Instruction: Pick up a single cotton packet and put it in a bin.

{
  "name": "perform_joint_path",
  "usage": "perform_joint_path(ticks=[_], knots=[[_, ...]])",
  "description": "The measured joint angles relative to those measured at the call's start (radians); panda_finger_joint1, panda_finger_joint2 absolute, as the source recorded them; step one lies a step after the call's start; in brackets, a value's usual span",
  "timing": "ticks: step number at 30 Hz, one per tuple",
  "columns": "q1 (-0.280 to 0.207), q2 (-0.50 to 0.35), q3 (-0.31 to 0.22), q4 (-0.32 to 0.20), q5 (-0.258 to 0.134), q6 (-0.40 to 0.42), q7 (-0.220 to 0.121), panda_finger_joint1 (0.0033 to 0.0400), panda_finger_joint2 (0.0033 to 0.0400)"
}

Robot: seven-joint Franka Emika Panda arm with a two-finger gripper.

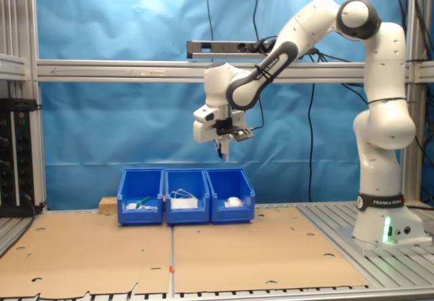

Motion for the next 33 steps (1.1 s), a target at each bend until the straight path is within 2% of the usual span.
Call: perform_joint_path(ticks=[13, 27, 33], knots=[[0.000, -0.009, -0.008, -0.017, -0.046, 0.049, 0.000, 0.0052, 0.0052], [0.000, -0.012, -0.012, -0.017, -0.064, 0.067, 0.000, 0.0052, 0.0052], [0.000, -0.013, -0.016, -0.017, -0.065, 0.069, -0.010, 0.0052, 0.0052]])
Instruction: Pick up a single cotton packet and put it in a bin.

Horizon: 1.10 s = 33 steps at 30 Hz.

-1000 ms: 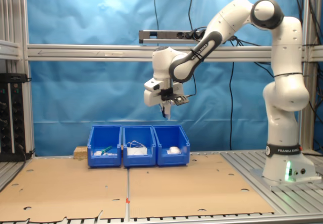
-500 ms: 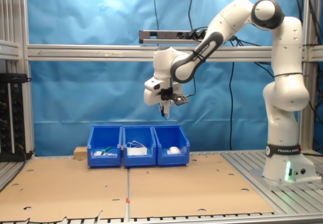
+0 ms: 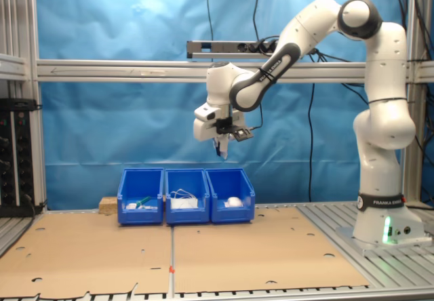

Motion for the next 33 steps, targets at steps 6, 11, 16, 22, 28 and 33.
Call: perform_joint_path(ticks=[6, 11, 16, 22, 28, 33], knots=[[0.000, 0.000, -0.008, 0.000, 0.000, 0.000, -0.010, 0.0052, 0.0052], [0.000, 0.000, -0.012, 0.000, -0.001, 0.000, -0.015, 0.0052, 0.0052], [0.000, 0.000, -0.013, 0.000, -0.001, 0.000, -0.020, 0.0052, 0.0052], [0.000, 0.000, -0.013, 0.000, -0.001, 0.000, -0.028, 0.0052, 0.0052], [0.000, 0.000, -0.013, 0.000, -0.001, 0.000, -0.029, 0.0052, 0.0052], [0.000, 0.000, -0.013, 0.000, -0.001, 0.000, -0.030, 0.0052, 0.0052]])
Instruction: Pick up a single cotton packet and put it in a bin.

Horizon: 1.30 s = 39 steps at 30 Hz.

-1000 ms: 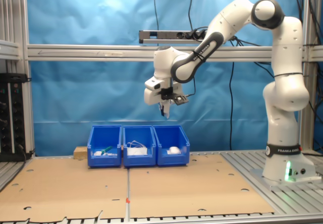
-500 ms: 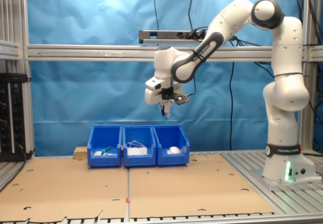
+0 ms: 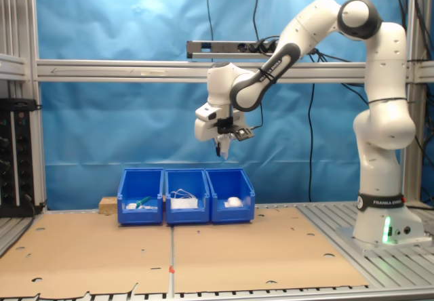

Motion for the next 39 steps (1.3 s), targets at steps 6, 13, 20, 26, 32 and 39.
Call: perform_joint_path(ticks=[6, 13, 20, 26, 32, 39], knots=[[0.000, 0.000, 0.000, 0.000, 0.000, 0.000, 0.000, 0.0161, 0.0161], [0.000, 0.000, 0.000, 0.000, 0.000, 0.000, -0.001, 0.0241, 0.0241], [0.000, 0.000, 0.000, 0.000, 0.000, 0.000, -0.001, 0.0331, 0.0331], [0.000, 0.000, 0.000, 0.000, 0.000, 0.000, -0.001, 0.0390, 0.0390], [0.000, 0.000, 0.000, 0.000, 0.000, 0.000, -0.001, 0.0397, 0.0397], [0.000, 0.000, 0.000, 0.000, 0.000, 0.000, -0.001, 0.0399, 0.0399]])
